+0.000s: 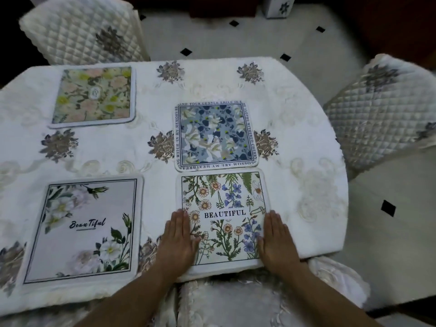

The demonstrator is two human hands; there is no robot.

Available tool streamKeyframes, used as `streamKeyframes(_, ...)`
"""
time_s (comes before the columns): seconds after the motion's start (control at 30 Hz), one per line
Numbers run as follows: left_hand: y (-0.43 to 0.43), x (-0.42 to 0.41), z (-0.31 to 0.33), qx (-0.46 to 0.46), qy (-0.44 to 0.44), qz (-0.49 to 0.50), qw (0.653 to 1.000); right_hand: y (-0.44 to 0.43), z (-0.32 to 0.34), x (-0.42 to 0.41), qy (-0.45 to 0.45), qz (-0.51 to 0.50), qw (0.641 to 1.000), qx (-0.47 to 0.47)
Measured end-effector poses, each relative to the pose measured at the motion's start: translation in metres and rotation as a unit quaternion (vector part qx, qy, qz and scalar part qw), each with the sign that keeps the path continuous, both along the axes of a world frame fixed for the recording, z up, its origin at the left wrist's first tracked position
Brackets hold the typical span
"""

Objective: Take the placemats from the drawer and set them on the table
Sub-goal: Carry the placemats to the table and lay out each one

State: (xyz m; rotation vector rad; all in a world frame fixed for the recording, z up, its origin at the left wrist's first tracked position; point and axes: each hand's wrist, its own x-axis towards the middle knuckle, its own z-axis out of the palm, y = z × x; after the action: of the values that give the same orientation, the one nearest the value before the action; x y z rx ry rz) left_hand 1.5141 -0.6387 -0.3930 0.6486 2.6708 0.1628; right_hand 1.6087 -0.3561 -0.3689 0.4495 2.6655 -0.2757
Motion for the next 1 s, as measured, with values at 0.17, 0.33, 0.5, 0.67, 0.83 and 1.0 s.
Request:
streamKeyframes(0.17,0.005,-0.013,0.029,-0.06,0.025,-0.006,0.998,-0.002,0.034,-0.015,-0.093,0.021,0.995,0.015)
streamKeyframes(0.33,0.021,-0.039,0.089,-0.055,0.06,0.045,0.996,0.008,0.078,-0.052,-0.056,0.034,0.998,0.015)
streamKeyframes(0.5,0.058,-0.034,0.119,-0.039,0.094,0.097,0.99,0.044,0.099,-0.064,-0.006,0.06,0.998,-0.029)
streamKeyframes(0.67,0.102,-0.008,0.136,-0.03,0.122,0.13,0.983,0.098,0.116,-0.057,0.028,0.131,0.99,-0.049)
streamKeyframes(0.83,0.138,0.019,0.156,-0.001,0.131,0.153,0.979,0.14,0.134,-0.053,0.028,0.154,0.986,-0.055)
streamKeyframes(1.0,0.147,0.032,0.168,0.003,0.141,0.161,0.977,0.157,0.145,-0.052,0.036,0.169,0.984,-0.047)
